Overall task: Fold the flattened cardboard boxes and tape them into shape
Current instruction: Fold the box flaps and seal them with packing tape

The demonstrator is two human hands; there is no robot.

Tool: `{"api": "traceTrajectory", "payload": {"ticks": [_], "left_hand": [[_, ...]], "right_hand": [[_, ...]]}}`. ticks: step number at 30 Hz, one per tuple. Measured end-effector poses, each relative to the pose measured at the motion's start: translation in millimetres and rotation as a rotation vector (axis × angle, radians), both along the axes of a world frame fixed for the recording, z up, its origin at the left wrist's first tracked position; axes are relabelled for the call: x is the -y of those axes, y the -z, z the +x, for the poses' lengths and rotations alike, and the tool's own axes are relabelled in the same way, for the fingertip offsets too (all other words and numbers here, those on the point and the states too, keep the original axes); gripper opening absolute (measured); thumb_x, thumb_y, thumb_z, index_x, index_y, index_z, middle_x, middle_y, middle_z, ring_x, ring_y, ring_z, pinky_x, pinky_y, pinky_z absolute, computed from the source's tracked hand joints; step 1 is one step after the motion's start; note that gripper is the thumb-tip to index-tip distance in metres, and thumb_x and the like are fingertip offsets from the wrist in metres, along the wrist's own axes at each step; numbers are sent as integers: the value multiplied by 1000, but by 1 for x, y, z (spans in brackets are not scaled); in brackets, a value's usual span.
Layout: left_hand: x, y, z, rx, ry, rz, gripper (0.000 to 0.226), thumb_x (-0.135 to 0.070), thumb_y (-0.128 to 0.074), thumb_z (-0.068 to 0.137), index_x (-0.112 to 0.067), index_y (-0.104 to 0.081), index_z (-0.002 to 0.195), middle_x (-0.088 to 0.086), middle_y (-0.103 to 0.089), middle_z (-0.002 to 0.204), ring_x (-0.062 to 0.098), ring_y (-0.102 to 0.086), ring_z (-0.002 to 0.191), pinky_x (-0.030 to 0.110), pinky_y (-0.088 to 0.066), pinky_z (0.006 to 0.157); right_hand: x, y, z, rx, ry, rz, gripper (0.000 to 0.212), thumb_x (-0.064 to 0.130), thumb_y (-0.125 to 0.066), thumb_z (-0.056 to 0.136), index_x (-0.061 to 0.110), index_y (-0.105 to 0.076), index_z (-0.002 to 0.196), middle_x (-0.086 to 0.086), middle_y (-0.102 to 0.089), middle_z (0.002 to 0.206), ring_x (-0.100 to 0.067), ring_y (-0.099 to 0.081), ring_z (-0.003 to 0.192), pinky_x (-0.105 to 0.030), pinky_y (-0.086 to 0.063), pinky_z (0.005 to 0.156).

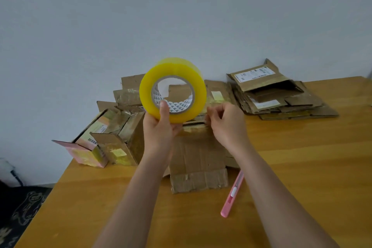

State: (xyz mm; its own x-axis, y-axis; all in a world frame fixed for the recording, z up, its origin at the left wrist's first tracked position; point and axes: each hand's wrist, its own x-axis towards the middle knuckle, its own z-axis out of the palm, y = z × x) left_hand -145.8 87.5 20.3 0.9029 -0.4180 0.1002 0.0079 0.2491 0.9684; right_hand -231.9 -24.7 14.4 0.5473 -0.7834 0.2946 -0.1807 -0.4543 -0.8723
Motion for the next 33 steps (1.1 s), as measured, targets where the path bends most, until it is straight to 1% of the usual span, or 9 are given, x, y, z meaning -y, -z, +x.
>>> {"api": "traceTrajectory", "payload": {"ticks": [5,8,13,15,18,21,26,29,33], "left_hand": [[-1,17,12,244,-60,137,43,-51,-48,94,-14,-60,113,15,-65,86,32,-60,73,42,-52,65],[-2,27,15,271,-39,192,57,-57,-46,87,-4,-59,106,10,-49,67,17,-42,53,30,-36,50],[-7,35,16,146,10,221,66,-59,-49,87,1,-55,113,8,-50,81,23,-39,68,40,-34,63],[-10,37,14,134,9,228,64,-61,-50,86,-1,-56,110,8,-47,78,23,-38,66,41,-36,63],[-22,38,20,149,-55,209,27,-48,-47,98,-27,-61,108,9,-62,88,25,-57,77,54,-53,74],[-31,39,32,136,-96,190,15,-44,-46,101,-42,-58,109,-2,-70,109,20,-67,102,55,-55,90],[-17,42,18,123,-41,130,15,-42,-47,100,-39,-55,113,-3,-67,109,14,-65,102,55,-54,90],[-16,46,16,152,-58,115,15,-49,-48,98,-43,-55,110,-2,-66,105,17,-64,98,62,-52,88],[-16,47,12,119,-54,51,38,-64,-51,87,-43,-55,119,-6,-65,121,14,-61,114,52,-52,96]], "right_hand": [[4,18,11,-118,72,-77,21,19,-52,100,5,-59,86,0,-56,74,-6,-50,63,-11,-39,53],[3,24,8,-242,40,-59,15,19,-53,100,8,-56,90,0,-54,79,-7,-48,67,-16,-38,53],[0,24,5,-229,-2,17,17,15,-51,100,8,-55,86,-5,-63,86,-13,-64,76,-36,-57,71],[-6,27,6,-205,18,21,15,13,-50,100,7,-53,87,-6,-64,87,-17,-68,76,-40,-59,70],[10,21,-15,-175,224,-29,5,9,-50,98,6,-48,95,2,-50,83,-10,-57,73,-22,-46,53],[44,15,-38,-139,277,-48,11,15,-49,100,6,-53,94,0,-56,90,-11,-61,76,-17,-46,58],[36,36,-34,-192,116,200,15,21,-48,101,10,-54,92,-4,-64,83,-11,-65,72,-28,-55,71],[40,50,-41,6,122,480,16,22,-48,102,8,-55,99,-6,-64,86,-14,-66,72,-29,-55,72],[36,55,-43,210,92,713,16,20,-49,102,6,-57,101,-5,-61,79,-16,-62,72,-34,-54,81]]}}
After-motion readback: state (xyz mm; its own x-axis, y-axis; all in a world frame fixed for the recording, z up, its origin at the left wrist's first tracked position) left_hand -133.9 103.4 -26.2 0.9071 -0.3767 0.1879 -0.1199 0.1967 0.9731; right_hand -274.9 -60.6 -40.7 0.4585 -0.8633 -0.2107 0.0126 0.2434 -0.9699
